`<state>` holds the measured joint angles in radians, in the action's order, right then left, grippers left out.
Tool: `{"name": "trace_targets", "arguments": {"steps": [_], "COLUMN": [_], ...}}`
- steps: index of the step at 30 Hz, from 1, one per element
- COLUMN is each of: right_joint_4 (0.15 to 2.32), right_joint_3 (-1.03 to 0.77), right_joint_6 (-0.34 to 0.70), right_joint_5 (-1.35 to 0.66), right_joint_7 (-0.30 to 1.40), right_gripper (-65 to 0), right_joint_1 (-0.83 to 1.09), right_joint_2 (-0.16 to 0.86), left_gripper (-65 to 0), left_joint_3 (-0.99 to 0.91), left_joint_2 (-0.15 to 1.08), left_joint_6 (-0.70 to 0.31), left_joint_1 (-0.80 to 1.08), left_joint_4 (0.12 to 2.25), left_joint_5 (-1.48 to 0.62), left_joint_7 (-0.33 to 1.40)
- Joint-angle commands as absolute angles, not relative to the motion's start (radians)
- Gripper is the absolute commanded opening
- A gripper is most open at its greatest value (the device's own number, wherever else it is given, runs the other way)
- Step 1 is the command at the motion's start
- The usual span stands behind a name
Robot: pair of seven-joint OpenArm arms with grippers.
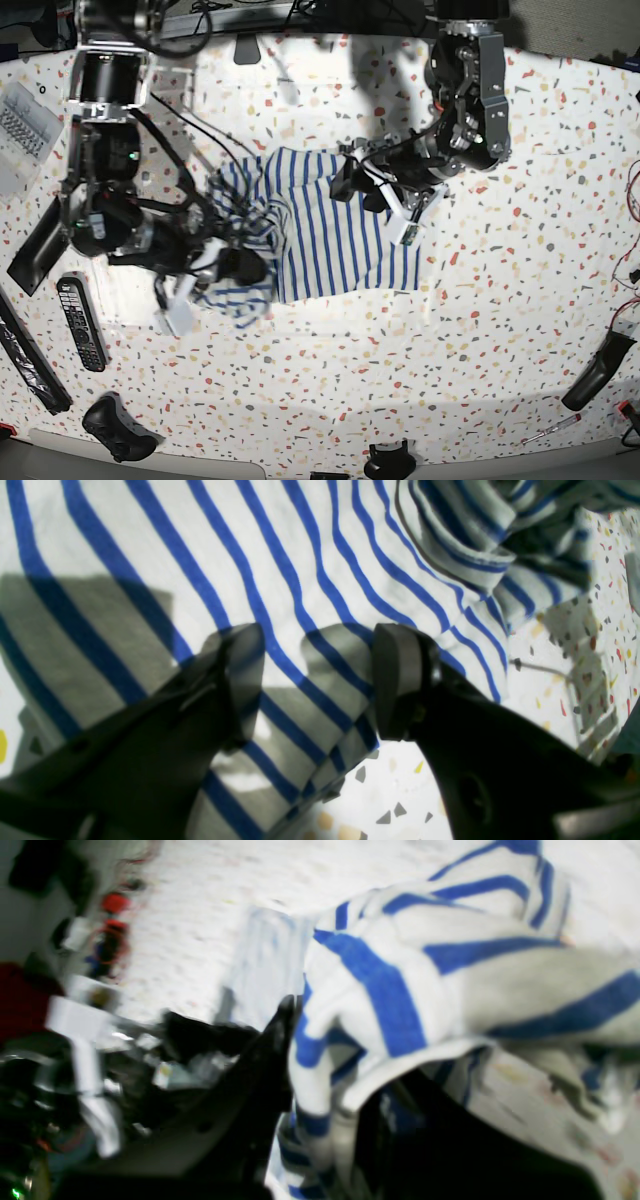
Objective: Layout the t-shirt on the table in an organized manner, then fold the t-shirt properly
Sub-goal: 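Grasp the collar end with the right gripper and fold it over the stack, then press the folded bundle down with the right gripper and release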
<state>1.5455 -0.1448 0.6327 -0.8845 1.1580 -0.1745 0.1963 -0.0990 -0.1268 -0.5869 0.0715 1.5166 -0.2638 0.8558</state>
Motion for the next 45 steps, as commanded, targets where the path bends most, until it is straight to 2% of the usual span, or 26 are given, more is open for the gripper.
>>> {"name": "trace_targets", "arguments": {"steps": [1,10,18,25,32,40,42,43,45], "right_joint_4": [1.585,1.608,1.608,1.608,1.608,1.608,1.608,1.608,1.608], "right_joint_3": [-0.139,-0.011,0.02,0.02,0.019,0.019,0.022,0.029,0.039], "right_joint_6": [0.631,0.593,0.593,0.593,0.593,0.594,0.594,0.595,0.594], "right_joint_5": [-0.896,-0.79,-0.564,-0.5,-0.5,-0.5,-0.501,-0.501,-0.501], "right_joint_7": [1.135,1.134,1.129,1.11,1.105,1.098,1.093,1.084,1.058], "right_gripper": [-65.0,-65.0,-65.0,-65.0,-65.0,-65.0,-65.0,-61.5,-47.2], "right_joint_1": [-0.197,-0.197,-0.197,-0.197,-0.197,-0.197,-0.197,-0.197,-0.197], "right_joint_2": [0.178,0.003,-0.15,-0.157,-0.157,-0.157,-0.157,-0.157,-0.157], "left_gripper": [-33.7,-33.7,-33.7,-33.7,-33.7,-33.7,-33.7,-33.7,-33.6], "left_joint_3": [-0.096,-0.096,-0.096,-0.096,-0.096,-0.097,-0.097,-0.097,-0.097], "left_joint_2": [-0.147,-0.147,-0.147,-0.146,-0.132,0.083,0.131,0.149,0.176], "left_joint_6": [-0.591,-0.591,-0.591,-0.591,-0.591,-0.59,-0.553,-0.524,-0.484], "left_joint_1": [0.058,0.059,0.056,0.025,0.026,0.028,0.033,0.034,0.034], "left_joint_4": [1.531,1.531,1.531,1.563,1.734,1.829,1.829,1.829,1.829], "left_joint_5": [-0.277,-0.277,-0.328,-0.379,-0.395,-0.394,-0.394,-0.394,-0.394], "left_joint_7": [0.835,0.836,0.847,0.982,1.058,1.152,1.152,1.152,1.152]}}
